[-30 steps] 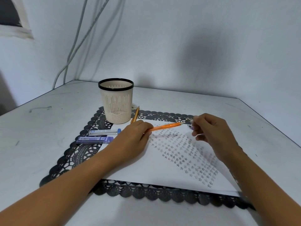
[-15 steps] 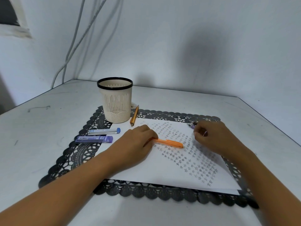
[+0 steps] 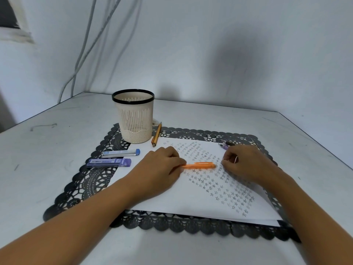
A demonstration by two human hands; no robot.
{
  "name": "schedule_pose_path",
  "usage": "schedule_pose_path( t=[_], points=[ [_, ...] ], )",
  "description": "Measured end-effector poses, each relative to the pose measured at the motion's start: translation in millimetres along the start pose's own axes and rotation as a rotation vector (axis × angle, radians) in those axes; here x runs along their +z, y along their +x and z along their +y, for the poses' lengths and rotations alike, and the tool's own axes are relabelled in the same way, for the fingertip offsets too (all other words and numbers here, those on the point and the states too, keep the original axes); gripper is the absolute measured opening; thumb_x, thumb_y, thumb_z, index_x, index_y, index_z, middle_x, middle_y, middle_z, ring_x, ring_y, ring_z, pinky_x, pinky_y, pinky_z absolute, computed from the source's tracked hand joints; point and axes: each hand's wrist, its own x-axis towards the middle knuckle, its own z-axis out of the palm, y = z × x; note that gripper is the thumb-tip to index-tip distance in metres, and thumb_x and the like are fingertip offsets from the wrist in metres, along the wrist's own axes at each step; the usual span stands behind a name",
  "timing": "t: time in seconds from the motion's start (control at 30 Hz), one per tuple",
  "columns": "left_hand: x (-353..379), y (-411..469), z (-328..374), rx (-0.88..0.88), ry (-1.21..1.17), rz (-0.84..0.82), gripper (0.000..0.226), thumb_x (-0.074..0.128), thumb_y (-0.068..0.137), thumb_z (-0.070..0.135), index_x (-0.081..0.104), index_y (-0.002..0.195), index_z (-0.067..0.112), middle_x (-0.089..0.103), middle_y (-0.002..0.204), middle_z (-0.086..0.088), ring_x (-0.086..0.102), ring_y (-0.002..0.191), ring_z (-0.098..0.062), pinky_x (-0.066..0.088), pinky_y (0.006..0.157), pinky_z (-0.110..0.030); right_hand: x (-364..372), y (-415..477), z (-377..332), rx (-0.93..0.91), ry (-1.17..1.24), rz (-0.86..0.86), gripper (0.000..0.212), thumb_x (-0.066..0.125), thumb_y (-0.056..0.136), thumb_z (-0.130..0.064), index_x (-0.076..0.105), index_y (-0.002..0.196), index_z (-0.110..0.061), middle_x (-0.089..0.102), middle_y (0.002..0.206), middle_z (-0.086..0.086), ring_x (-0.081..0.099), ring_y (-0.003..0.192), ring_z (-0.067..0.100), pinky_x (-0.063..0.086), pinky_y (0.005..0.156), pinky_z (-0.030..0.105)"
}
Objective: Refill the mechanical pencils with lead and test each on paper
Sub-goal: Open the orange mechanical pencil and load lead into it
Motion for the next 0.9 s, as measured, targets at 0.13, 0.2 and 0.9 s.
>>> schedule_pose_path(
  t=[0.13, 0.2, 0.9],
  points=[
    [0.2, -0.1, -0.2, -0.003, -0.002, -0.008, 0.035, 0.045, 0.087, 0.034, 0.064, 0.113, 0.022, 0.059, 0.103, 0.003, 0.054, 0.091, -0.018, 0.046, 0.080, -0.040, 0.2, 0.8, 1.2, 0.003, -0.003, 0.004, 0.013, 0.060, 0.086, -0.027, 0.065, 0.093, -0.017, 0.059, 0.085, -0.007, 0.056, 0.079, 0.007, 0.041, 0.070, 0.016],
    [0.8, 0.3, -0.6, -0.006, -0.002, -0.014, 0.038, 0.042, 0.085, 0.037, 0.063, 0.114, 0.022, 0.059, 0.103, 0.003, 0.054, 0.092, -0.018, 0.046, 0.081, -0.040, -0.1, 0.8, 1.3, 0.000, -0.009, 0.012, 0.013, 0.060, 0.086, -0.027, 0.065, 0.093, -0.018, 0.058, 0.084, -0.008, 0.055, 0.079, 0.007, 0.037, 0.068, 0.014],
    [-31.8, 11.5, -2.9, -0.066, -0.091, 0.032, 0.039, 0.044, 0.094, 0.034, 0.044, 0.132, 0.025, 0.053, 0.118, 0.006, 0.041, 0.094, 0.000, 0.030, 0.081, -0.015, -2.1, -0.6, -3.1, -0.035, 0.040, 0.246, 0.032, 0.054, 0.090, -0.037, 0.062, 0.110, -0.013, 0.067, 0.098, 0.003, 0.056, 0.079, 0.011, 0.042, 0.072, 0.022]
  ],
)
